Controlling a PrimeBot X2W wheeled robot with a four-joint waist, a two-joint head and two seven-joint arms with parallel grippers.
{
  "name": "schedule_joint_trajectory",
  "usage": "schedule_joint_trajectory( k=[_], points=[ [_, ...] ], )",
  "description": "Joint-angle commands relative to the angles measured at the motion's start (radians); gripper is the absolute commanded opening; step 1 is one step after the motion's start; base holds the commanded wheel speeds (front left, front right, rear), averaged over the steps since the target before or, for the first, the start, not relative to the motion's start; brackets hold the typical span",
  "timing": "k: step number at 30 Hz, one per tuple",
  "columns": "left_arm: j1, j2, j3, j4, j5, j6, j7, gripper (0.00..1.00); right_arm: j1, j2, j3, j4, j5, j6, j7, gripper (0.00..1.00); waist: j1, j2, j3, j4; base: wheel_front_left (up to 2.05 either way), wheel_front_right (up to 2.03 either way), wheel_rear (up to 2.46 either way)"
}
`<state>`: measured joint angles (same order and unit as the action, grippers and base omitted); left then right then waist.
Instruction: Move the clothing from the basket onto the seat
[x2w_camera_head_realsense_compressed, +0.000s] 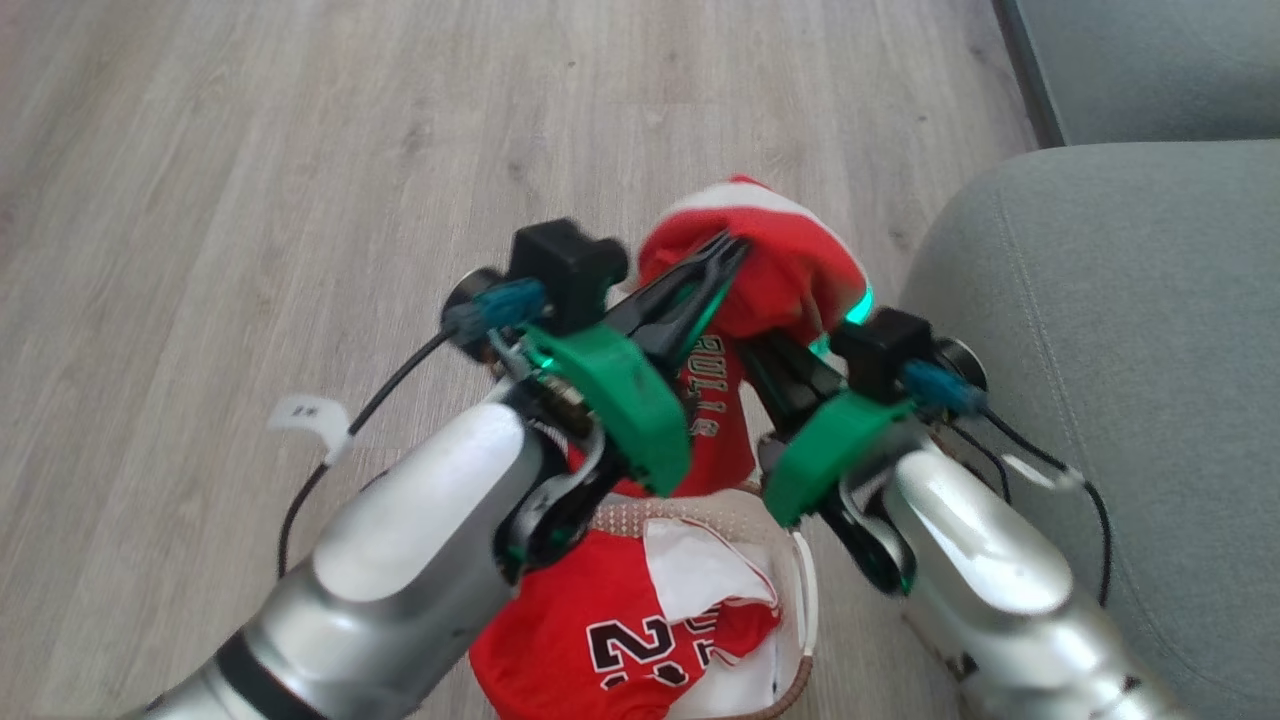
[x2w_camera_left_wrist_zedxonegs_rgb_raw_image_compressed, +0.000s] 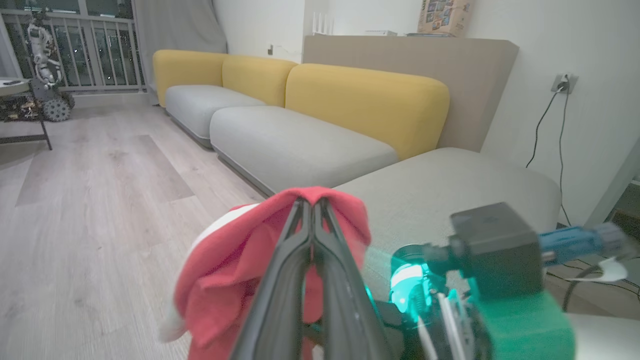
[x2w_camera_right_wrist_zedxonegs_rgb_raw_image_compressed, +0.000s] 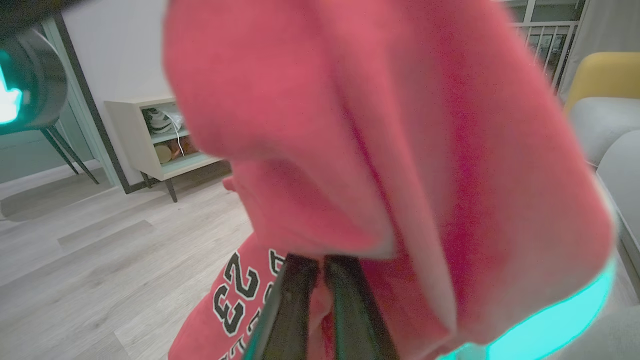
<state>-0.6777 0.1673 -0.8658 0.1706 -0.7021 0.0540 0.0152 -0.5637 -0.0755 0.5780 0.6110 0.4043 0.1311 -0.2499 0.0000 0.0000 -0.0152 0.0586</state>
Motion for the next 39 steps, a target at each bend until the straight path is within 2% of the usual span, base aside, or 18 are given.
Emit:
schedule_joint_trajectory(
  k=[1, 12, 13, 15, 16, 17, 26, 39],
  points=[
    [-0.019, 0.036, 0.050, -0.007, -0.007, 0.010, -0.013, 0.00, 0.023, -0.002, -0.020, -0.067, -0.005, 0.000, -0.012, 0.00, 0.0000, 0.0000, -0.002, -0.009, 0.00, 0.00, 0.00],
    [0.025, 0.067, 0.047, 0.006, -0.015, 0.013, -0.027, 0.00, 0.172, -0.056, -0.171, -0.243, -0.062, 0.000, -0.012, 0.00, 0.0000, 0.0000, 0.006, -0.069, 0.00, 0.00, 0.00],
    [0.028, 0.070, 0.046, 0.003, -0.016, 0.012, -0.028, 0.03, 0.185, -0.059, -0.191, -0.262, -0.071, 0.000, -0.012, 0.00, 0.0000, 0.0000, 0.009, -0.078, 0.00, 0.00, 0.00],
    [0.037, 0.072, 0.039, -0.005, -0.017, 0.007, -0.031, 0.31, 0.208, -0.064, -0.225, -0.297, -0.091, 0.000, -0.012, 0.00, 0.0000, 0.0000, 0.014, -0.097, 0.00, 0.00, 0.00],
    [0.040, 0.072, 0.036, -0.011, -0.016, 0.004, -0.033, 0.83, 0.218, -0.067, -0.240, -0.313, -0.101, 0.000, -0.012, 0.00, 0.0000, 0.0000, 0.017, -0.106, 0.00, 0.00, 0.00],
    [0.044, 0.072, 0.031, -0.017, -0.016, 0.000, -0.035, 1.00, 0.228, -0.070, -0.255, -0.328, -0.111, 0.000, -0.012, 0.00, 0.0000, 0.0000, 0.020, -0.116, 0.00, 0.00, 0.00],
    [0.073, 0.073, 0.008, -0.062, -0.004, -0.002, -0.064, 1.00, 0.282, -0.096, -0.357, -0.434, -0.172, 0.000, -0.012, 0.00, 0.0000, 0.0000, 0.043, -0.232, 0.00, 0.00, 0.00],
    [0.067, 0.101, -0.011, -0.073, 0.045, 0.004, -0.101, 1.00, 0.317, -0.113, -0.412, -0.542, -0.199, 0.000, -0.011, 0.00, 0.0000, 0.0000, 0.103, -0.440, 0.00, 0.00, 0.00]
  ],
)
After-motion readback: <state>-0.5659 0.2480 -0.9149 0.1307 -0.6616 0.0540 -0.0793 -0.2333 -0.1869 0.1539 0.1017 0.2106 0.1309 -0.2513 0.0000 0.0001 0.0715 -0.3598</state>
